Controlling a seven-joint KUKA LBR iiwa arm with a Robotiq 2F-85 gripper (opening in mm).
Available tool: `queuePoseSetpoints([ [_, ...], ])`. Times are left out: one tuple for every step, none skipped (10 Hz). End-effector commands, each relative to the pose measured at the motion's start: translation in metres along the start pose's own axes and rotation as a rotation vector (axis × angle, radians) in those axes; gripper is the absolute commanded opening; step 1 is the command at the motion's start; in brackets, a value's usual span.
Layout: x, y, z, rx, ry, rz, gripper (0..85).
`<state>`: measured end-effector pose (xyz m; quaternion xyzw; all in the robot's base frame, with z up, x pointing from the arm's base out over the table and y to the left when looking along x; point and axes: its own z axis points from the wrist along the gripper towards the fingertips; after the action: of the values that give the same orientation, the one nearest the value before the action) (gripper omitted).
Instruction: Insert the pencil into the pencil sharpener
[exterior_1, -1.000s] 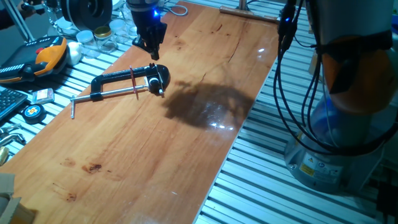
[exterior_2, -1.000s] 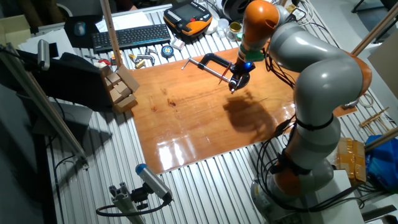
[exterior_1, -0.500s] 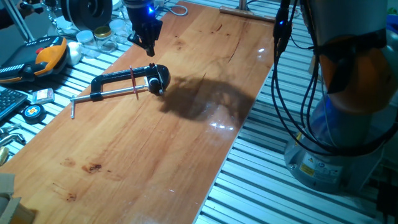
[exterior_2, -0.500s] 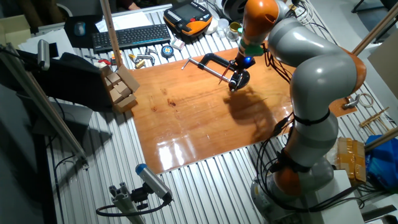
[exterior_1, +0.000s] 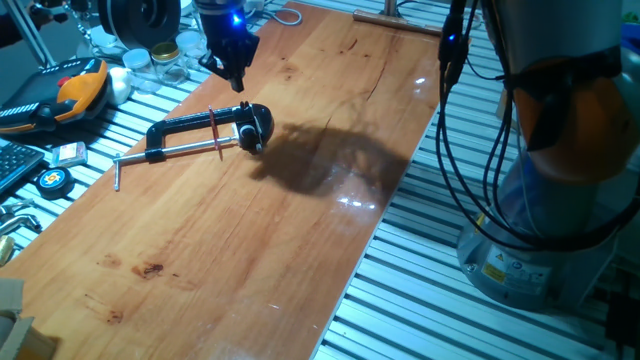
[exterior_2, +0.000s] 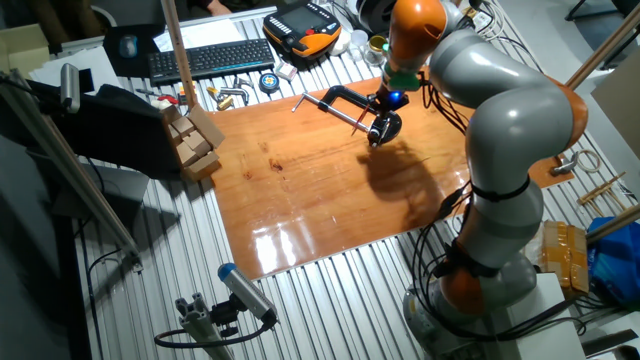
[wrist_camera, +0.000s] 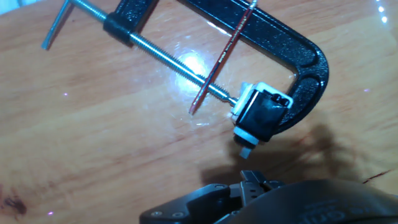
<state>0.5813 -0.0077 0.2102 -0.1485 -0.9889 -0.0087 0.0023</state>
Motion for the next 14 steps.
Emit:
queuePoseSetpoints([
  [-0.0012, 0.0035, -0.0015, 0.011, 0.000, 0.020, 0.0],
  [-0.0025, 0.0058, -0.0013, 0.027, -0.005, 0.039, 0.0],
  [-0.0042, 0.0070, 0.0010, 0.031, -0.002, 0.048, 0.0],
  [-0.0041, 0.0075, 0.0034, 0.020, 0.007, 0.048, 0.0],
  [-0.0042, 0.0079, 0.0039, 0.012, 0.019, 0.051, 0.0],
  [-0.0050, 0.0079, 0.0029, 0.000, 0.036, 0.054, 0.0],
  [-0.0052, 0.0079, 0.0027, 0.001, 0.043, 0.051, 0.0],
  [-0.0052, 0.0079, 0.0027, 0.000, 0.041, 0.049, 0.0],
  [-0.0052, 0.0079, 0.0027, -0.018, 0.055, 0.047, 0.0],
  [-0.0052, 0.0079, 0.0027, -0.037, 0.061, 0.039, 0.0],
  [-0.0052, 0.0079, 0.0027, -0.023, 0.054, 0.030, 0.0],
  [-0.0052, 0.0079, 0.0027, -0.040, 0.059, 0.014, 0.0],
  [-0.0052, 0.0079, 0.0027, -0.039, 0.061, 0.003, 0.0],
  [-0.0052, 0.0079, 0.0027, -0.032, 0.059, 0.011, 0.0],
])
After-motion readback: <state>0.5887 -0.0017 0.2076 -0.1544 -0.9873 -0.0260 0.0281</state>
